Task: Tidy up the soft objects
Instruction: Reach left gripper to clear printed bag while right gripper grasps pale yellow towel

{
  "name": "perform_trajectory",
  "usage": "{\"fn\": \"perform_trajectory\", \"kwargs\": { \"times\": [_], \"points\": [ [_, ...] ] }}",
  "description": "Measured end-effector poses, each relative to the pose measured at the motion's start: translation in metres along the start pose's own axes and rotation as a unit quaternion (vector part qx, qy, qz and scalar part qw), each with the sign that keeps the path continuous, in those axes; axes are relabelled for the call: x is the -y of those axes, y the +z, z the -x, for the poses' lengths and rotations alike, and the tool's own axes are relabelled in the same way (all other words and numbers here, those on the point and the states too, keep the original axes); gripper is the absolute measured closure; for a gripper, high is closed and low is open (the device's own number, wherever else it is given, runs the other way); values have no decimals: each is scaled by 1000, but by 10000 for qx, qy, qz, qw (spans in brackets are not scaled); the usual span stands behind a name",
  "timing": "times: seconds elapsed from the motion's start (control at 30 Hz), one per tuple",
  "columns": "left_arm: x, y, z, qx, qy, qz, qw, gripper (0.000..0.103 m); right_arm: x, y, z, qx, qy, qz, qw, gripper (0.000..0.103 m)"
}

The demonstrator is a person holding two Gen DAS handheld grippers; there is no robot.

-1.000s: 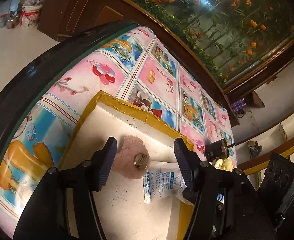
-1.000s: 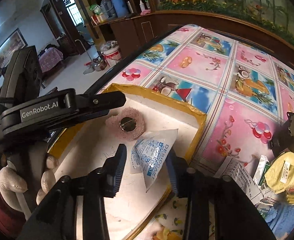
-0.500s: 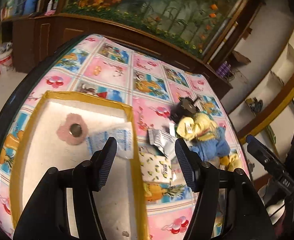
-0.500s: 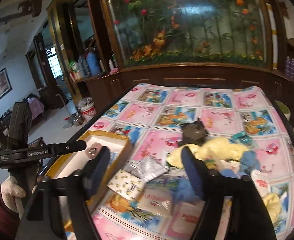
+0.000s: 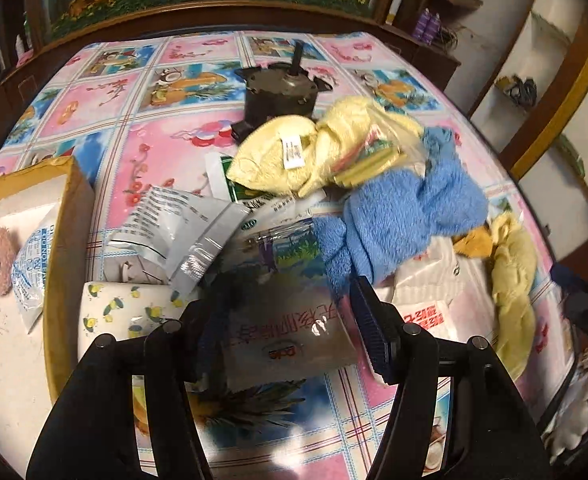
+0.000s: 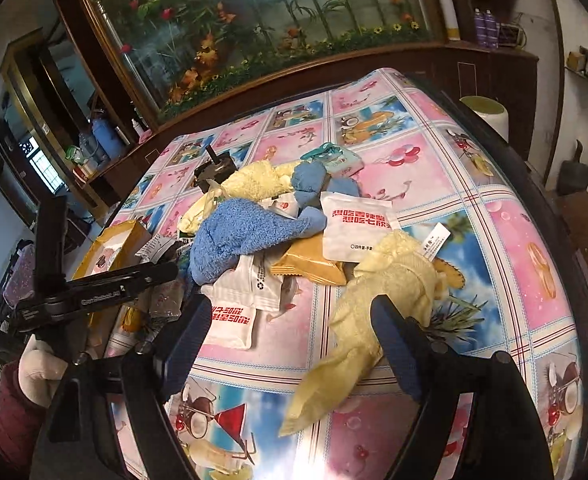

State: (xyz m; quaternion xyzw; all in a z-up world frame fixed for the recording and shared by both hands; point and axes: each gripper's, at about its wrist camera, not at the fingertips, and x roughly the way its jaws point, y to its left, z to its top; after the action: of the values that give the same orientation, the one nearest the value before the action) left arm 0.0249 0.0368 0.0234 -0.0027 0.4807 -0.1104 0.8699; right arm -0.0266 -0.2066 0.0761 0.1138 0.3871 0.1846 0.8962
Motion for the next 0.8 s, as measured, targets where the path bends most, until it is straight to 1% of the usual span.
{"fn": "perform_trajectory", "kwargs": {
  "times": [0.03, 0.07, 0.1, 0.17, 0.2, 0.27, 0.3, 0.37, 0.4, 0.43, 0.5, 0.63, 0.67, 0.7, 0.77, 0.8],
  "points": [
    [7, -4, -2, -33, 200, -228, 9995, 42, -1, -1, 0, -11, 44, 14, 10000, 21],
    [12, -9, -1, -72, 215, -404, 9989, 42, -2, -2, -1, -22, 81, 27, 10000, 21],
    [13, -14, 1, -144, 136, -519, 9985, 43, -1, -2, -2, -35, 116, 35, 9999, 21],
    [16, -25, 11, -274, -73, -702, 9971, 48, 1, -5, -3, -59, 169, 34, 9998, 21],
    [15, -30, 17, -314, -204, -725, 9967, 51, 3, -6, -3, -71, 200, 17, 9998, 21],
    [11, -39, 35, -290, -595, -624, 9959, 51, 9, -7, -2, -84, 232, -74, 9997, 21],
    [8, -43, 44, -220, -719, -554, 9956, 51, 13, -8, 0, -69, 242, -141, 9996, 21],
    [5, -49, 60, -22, -817, -471, 9955, 51, 25, -10, 6, -3, 231, -307, 9993, 21],
    [5, -51, 65, 45, -820, -436, 9957, 48, 32, -11, 8, 25, 191, -386, 9991, 21],
    [3, -53, 67, 101, -780, -381, 9962, 43, 39, -11, 11, 54, 138, -460, 9988, 21],
    [2, -53, 62, 93, -721, -237, 9971, 37, 49, -12, 13, 61, 62, -592, 9982, 21],
    [6, -47, 29, -324, -733, 193, 9966, 37, 66, -17, 13, -10, 81, -941, 9955, 21],
    [9, -45, 23, -299, -652, 226, 9972, 37, 68, -18, 13, -25, 101, -1000, 9949, 21],
    [14, -43, 21, -207, -512, 205, 9983, 35, 69, -18, 12, -34, 105, -1037, 9945, 21],
    [20, -38, 13, -205, -361, 187, 9990, 29, 69, -18, 10, -56, 90, -1081, 9941, 21],
    [23, -37, 9, -206, -280, 163, 9993, 23, 68, -17, 9, -62, 83, -1096, 9939, 21]
  ]
}}
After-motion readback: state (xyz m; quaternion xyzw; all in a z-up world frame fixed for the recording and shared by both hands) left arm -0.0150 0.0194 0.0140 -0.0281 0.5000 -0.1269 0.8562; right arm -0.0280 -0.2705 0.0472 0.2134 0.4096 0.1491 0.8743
